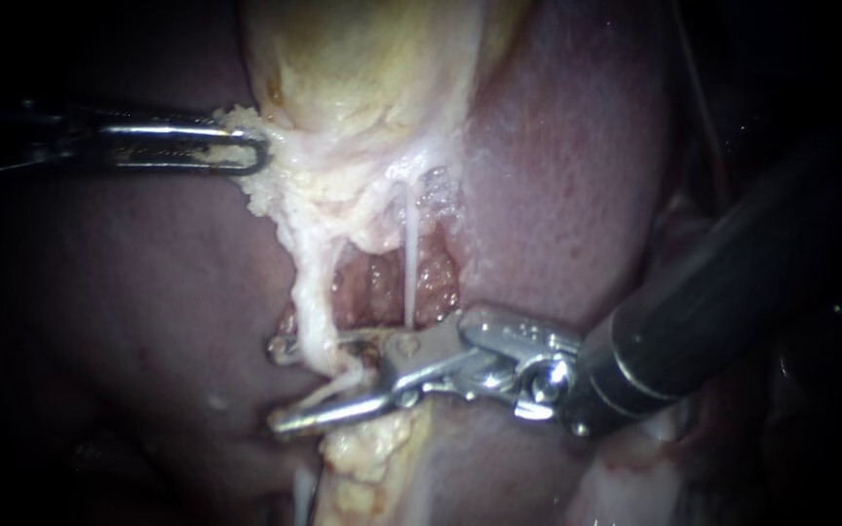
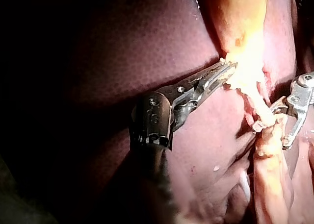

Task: Clipping first clip left tube

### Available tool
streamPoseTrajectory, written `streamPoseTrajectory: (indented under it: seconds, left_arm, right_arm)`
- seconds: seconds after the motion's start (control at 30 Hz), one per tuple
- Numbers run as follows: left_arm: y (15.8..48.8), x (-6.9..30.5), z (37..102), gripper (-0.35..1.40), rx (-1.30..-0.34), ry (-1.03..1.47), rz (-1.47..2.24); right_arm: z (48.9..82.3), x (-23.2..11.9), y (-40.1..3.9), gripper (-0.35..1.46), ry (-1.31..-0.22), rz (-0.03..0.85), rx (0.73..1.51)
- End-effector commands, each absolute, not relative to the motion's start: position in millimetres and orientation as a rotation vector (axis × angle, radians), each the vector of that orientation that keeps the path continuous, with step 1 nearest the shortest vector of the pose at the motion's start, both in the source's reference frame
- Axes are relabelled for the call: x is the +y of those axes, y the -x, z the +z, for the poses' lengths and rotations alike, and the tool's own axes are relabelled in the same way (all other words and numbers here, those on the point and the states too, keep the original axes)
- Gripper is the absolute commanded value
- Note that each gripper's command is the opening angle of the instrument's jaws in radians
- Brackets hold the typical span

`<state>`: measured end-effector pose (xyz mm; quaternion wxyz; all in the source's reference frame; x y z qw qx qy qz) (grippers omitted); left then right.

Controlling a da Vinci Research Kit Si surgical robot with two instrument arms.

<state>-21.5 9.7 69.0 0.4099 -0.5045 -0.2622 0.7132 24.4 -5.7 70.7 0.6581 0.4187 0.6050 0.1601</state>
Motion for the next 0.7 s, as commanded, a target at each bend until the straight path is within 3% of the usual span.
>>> streamPoseTrajectory:
  seconds: [0.03, 0.7]
  left_arm:
    - [21.5, 9.7, 69.0, -0.35, -0.659, 1.271, 1.796]
    - [21.5, 9.7, 69.2, -0.35, -0.659, 1.271, 1.797]
  right_arm:
    - [70.9, -5.8, -24.3, 0.48, -0.947, 0.357, 1.368]
    - [68.5, -7.1, -24.4, 0.43, -1.049, 0.321, 1.359]
